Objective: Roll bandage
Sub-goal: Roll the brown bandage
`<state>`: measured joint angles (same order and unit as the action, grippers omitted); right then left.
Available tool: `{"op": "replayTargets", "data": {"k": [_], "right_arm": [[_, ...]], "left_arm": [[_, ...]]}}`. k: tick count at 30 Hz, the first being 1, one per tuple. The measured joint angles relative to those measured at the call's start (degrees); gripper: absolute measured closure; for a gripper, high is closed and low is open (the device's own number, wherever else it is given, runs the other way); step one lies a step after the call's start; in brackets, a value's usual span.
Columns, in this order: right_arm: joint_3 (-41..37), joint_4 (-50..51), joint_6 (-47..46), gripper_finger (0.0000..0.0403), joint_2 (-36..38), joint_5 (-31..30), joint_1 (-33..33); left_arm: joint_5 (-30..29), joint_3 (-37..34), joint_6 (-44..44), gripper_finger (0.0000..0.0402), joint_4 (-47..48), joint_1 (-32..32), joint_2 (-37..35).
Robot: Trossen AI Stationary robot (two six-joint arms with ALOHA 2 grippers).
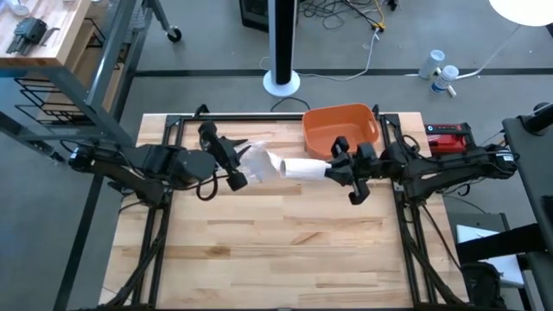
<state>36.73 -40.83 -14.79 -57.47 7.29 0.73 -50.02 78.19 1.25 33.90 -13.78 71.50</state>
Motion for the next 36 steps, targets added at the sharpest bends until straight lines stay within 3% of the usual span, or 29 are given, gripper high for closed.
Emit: {"op": "replayTargets", "data": {"k": [6,10,11,17,21,24,36], "right_arm": [[0.09,0.16,0.49,0.0376,-0.55,-0.76,0.00],[0.20,0.39,1.17,0.0376,-0.87,-2.94,-0.02],[0.20,0.41,1.33,0.0376,-0.93,-3.04,-0.02],[0.20,0.19,1.33,0.0376,-1.61,-2.99,0.00],[0.22,0.42,1.33,0.0376,-2.01,-3.21,0.00],[0.22,0.40,1.31,0.0376,-2.14,-6.95,0.00],[2.27,1.69,1.31,0.0374,-3.73,-8.69,0.13]], "left_arm": [[1.46,-0.04,-2.07,0.0276,-4.80,-1.68,1.29],[16.97,0.00,-7.46,0.0246,-14.73,-2.09,4.01],[17.86,-0.02,-8.92,0.0241,-16.35,-2.17,4.82],[14.40,-0.02,-11.67,0.0233,-21.75,-1.93,7.49],[14.92,-0.09,-13.04,0.0248,-24.93,-2.14,8.73],[15.74,-0.04,-13.21,0.0270,-26.65,-2.00,8.73],[17.62,0.00,-12.78,0.0397,-32.19,-1.40,13.00]]}}
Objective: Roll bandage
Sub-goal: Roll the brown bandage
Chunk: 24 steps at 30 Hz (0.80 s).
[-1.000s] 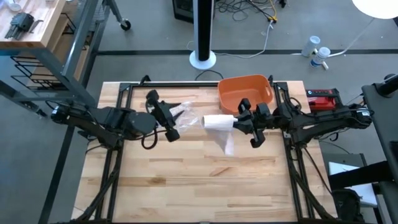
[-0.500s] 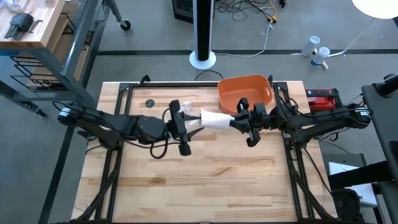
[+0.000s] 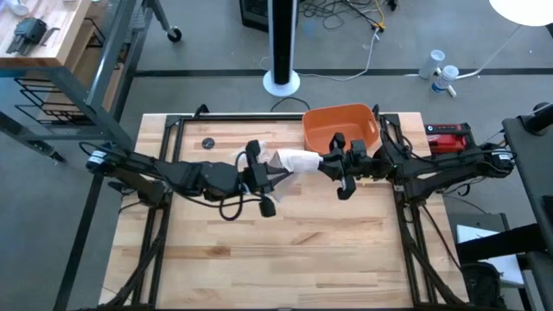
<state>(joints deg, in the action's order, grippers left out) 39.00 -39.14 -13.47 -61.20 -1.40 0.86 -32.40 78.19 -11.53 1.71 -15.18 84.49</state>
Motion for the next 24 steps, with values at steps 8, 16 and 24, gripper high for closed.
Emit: {"op": "replayTargets", "data": {"k": [8,16,24], "right_arm": [[1.89,-0.63,0.68,0.0373,-1.82,0.29,0.00],[1.89,-0.12,4.18,0.0376,-0.36,3.58,0.00],[1.89,1.24,7.03,0.0376,-0.38,4.88,0.00]], "left_arm": [[0.04,0.00,-0.22,0.0370,-1.19,-0.14,0.61],[0.11,0.00,-0.22,0.0358,1.56,-1.81,-2.45],[-0.09,0.00,0.00,0.0360,7.21,-3.13,-3.99]]}}
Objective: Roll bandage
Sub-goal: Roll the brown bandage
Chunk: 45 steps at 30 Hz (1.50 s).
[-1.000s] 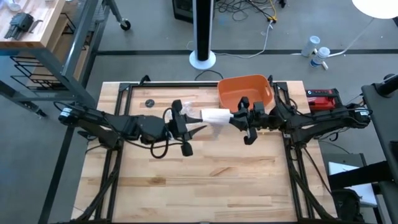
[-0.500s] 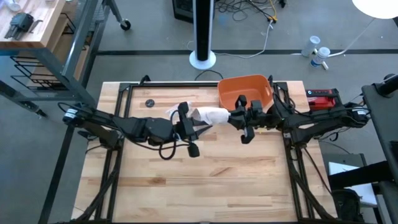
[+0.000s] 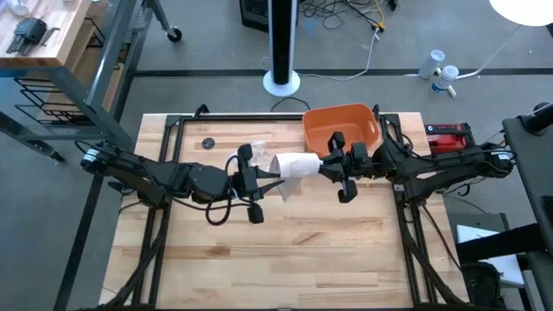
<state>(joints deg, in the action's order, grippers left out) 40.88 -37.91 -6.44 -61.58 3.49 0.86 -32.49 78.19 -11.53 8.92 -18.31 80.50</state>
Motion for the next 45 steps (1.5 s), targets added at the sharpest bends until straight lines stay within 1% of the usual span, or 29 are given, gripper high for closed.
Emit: {"op": "replayTargets", "data": {"k": [2,3,6,7,9,11,12,13,16,18,21,24,28,31,35,37,39,42,45], "right_arm": [[0.00,0.48,0.05,0.0376,0.00,1.35,-0.01],[0.00,0.43,0.05,0.0376,0.01,3.84,-0.04],[-0.02,0.29,-0.22,0.0376,0.29,13.92,-0.04],[-0.02,0.00,-0.34,0.0376,0.35,16.62,0.00],[-0.02,-0.63,0.05,0.0376,0.37,21.40,-0.11],[-0.03,-2.75,0.02,0.0376,0.30,24.39,-0.13],[-0.04,-4.46,-0.45,0.0376,0.11,24.95,-0.13],[-0.04,-5.90,-1.42,0.0376,0.00,25.04,-0.11],[-0.04,-8.13,-4.57,0.0376,-0.04,23.99,-0.13],[-0.04,-8.37,-6.87,0.0376,-0.02,21.39,-0.13],[-0.04,-8.10,-8.62,0.0376,-0.04,19.62,-0.15],[-0.04,-8.16,-8.67,0.0376,-0.04,17.89,-0.13],[-0.04,-7.85,-9.13,0.0376,-0.04,17.17,-0.15],[-0.05,-7.80,-9.04,0.0376,-0.04,15.59,-0.15],[-0.05,-7.85,-9.04,0.0376,-0.04,15.41,-0.15],[-0.06,-7.85,-9.04,0.0376,-0.07,15.34,-0.15],[-0.07,-8.27,-9.04,0.0376,-0.07,14.65,-0.05],[-0.07,-8.77,-9.42,0.0376,-0.13,14.36,0.00],[-0.04,-9.31,-9.55,0.0376,-0.13,14.28,0.00]], "left_arm": [[-1.57,0.00,-0.06,0.0362,1.87,-0.40,-0.46],[-3.37,0.00,-0.22,0.0363,3.08,-0.66,-0.85],[-11.02,0.00,-0.29,0.0362,5.61,-1.45,-2.36],[-12.14,0.00,-0.32,0.0361,5.67,-1.51,-2.65],[-10.37,0.00,-1.14,0.0358,4.57,-1.49,-2.72],[-5.38,0.00,-2.86,0.0355,2.99,-1.41,-2.47],[-3.32,0.00,-3.62,0.0353,1.72,-1.36,-2.10],[-2.44,0.00,-4.15,0.0350,0.51,-1.35,-1.83],[-2.39,0.00,-4.48,0.0335,0.04,-1.39,-1.23],[-2.52,0.00,-4.20,0.0317,-0.06,-1.39,-1.06],[-2.20,0.00,-3.59,0.0280,0.37,-1.52,-1.02],[1.25,0.00,-3.45,0.0239,2.74,-1.54,-1.04],[7.57,0.00,-3.19,0.0195,5.11,-1.52,-1.07],[7.98,0.00,-1.79,0.0175,5.11,-1.39,-0.91],[7.68,0.00,-0.82,0.0168,4.41,-0.83,-0.52],[5.97,-0.02,-0.81,0.0173,3.95,-0.64,-0.16],[4.67,-0.04,-0.83,0.0182,2.94,-0.09,0.28],[4.54,-0.02,-1.25,0.0200,1.87,1.40,1.24],[4.85,-0.04,-1.59,0.0225,-1.37,3.10,2.99]]}}
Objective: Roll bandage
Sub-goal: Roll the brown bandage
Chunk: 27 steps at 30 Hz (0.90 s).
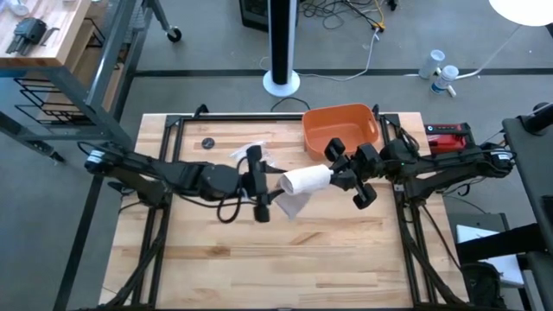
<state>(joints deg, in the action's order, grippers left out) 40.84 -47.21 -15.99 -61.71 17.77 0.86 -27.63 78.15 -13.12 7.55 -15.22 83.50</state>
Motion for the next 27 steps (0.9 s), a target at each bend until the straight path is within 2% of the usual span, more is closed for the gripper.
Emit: {"op": "replayTargets", "data": {"k": [3,8,12,19,27], "right_arm": [[0.02,-0.94,-0.24,0.0376,0.00,-1.05,0.00],[0.09,-2.27,-2.99,0.0376,-0.02,-4.07,0.00],[0.09,-4.89,-8.25,0.0377,-0.02,-6.01,0.00],[0.09,-13.57,-15.95,0.0377,-2.54,-5.80,0.00],[0.09,-14.81,-14.24,0.0377,-4.05,-5.73,-0.02]], "left_arm": [[2.51,0.00,-2.75,0.0269,-4.05,0.78,1.71],[2.78,-0.07,-5.53,0.0384,-8.45,0.81,4.62],[2.68,0.00,-5.87,0.0396,-9.61,0.89,5.86],[2.73,0.01,-5.65,0.0400,-11.78,1.21,8.36],[2.79,0.02,-3.94,0.0401,-8.95,1.12,8.91]]}}
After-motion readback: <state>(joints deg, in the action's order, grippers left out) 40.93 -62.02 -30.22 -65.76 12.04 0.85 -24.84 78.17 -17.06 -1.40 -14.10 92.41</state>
